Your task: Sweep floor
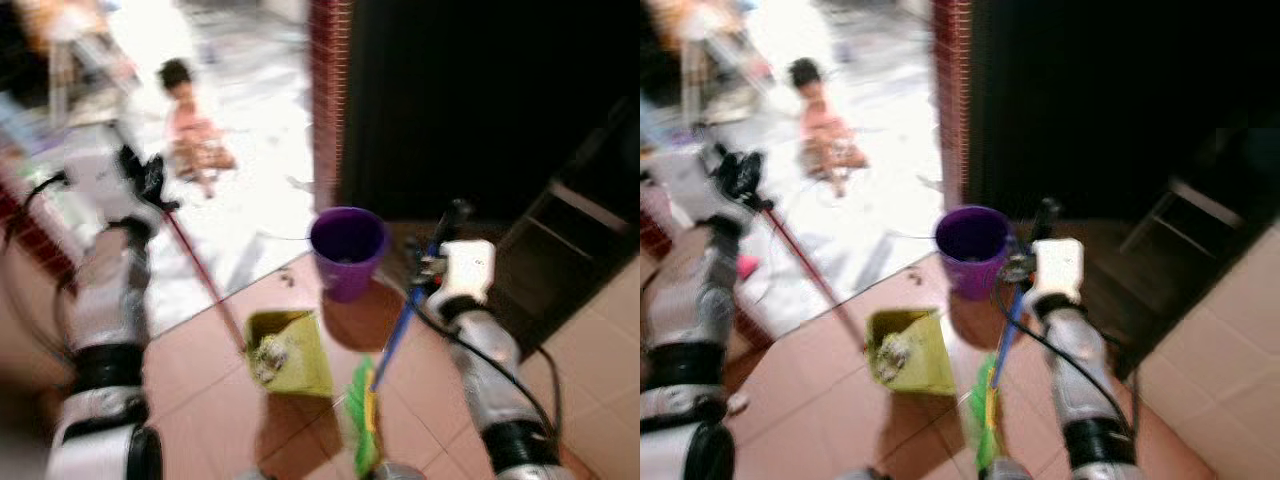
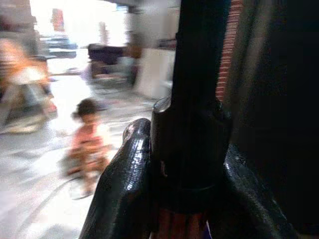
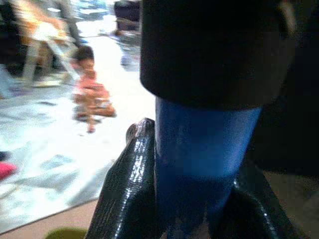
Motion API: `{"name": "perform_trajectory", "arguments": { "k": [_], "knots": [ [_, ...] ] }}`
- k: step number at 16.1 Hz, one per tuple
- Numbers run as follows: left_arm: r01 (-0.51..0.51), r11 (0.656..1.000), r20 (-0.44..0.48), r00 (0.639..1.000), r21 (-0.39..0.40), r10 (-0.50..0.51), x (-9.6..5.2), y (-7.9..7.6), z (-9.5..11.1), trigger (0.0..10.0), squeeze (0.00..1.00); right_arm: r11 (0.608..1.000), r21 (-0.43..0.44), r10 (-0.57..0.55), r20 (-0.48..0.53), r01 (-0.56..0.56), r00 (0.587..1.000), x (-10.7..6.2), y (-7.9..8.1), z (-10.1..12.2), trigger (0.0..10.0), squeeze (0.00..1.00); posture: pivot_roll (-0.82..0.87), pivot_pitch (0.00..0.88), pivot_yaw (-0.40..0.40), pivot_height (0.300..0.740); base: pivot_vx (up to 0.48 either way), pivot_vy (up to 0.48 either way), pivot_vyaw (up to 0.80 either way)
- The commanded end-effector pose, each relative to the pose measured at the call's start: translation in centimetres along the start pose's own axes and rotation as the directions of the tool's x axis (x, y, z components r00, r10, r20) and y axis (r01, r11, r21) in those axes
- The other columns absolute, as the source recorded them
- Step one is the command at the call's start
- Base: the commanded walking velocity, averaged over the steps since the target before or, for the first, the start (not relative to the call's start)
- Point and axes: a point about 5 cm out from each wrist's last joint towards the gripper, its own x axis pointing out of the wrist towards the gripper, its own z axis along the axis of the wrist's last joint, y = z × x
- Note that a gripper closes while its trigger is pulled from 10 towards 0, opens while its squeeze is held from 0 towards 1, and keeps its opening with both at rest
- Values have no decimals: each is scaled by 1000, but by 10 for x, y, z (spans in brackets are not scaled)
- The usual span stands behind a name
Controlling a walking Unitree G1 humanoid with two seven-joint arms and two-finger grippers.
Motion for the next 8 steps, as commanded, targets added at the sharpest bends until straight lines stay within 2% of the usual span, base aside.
{"name": "perform_trajectory", "arguments": {
  "k": [1, 2, 7, 8],
  "knots": [
    [-26, 999, 99, 995, -21, 28, 2, 8, 21, 10000, 0, 1000, -19, 22, 42, -21, 999, 4, 5, 8, 10000, 0, -85, 0, 61, 740, 0, 0, -425],
    [-31, 999, 100, 994, -23, 33, 2, 9, 21, 10000, 0, 1000, -21, 24, 39, -23, 999, 4, 5, 8, 10000, 0, -86, 0, 59, 740, 0, 0, -413],
    [-39, 999, 82, 996, -20, 41, -2, 7, 16, 10000, 0, 999, -26, 37, 32, -36, 999, 3, 5, 7, 10000, 0, -86, 0, 50, 740, 0, 0, 0],
    [-28, 999, 76, 997, -26, 30, -2, 5, 15, 10000, 0, 999, -26, 37, 31, -36, 999, 3, 5, 7, 10000, 0, -86, 0, 48, 740, 0, 480, 0]
  ]
}}
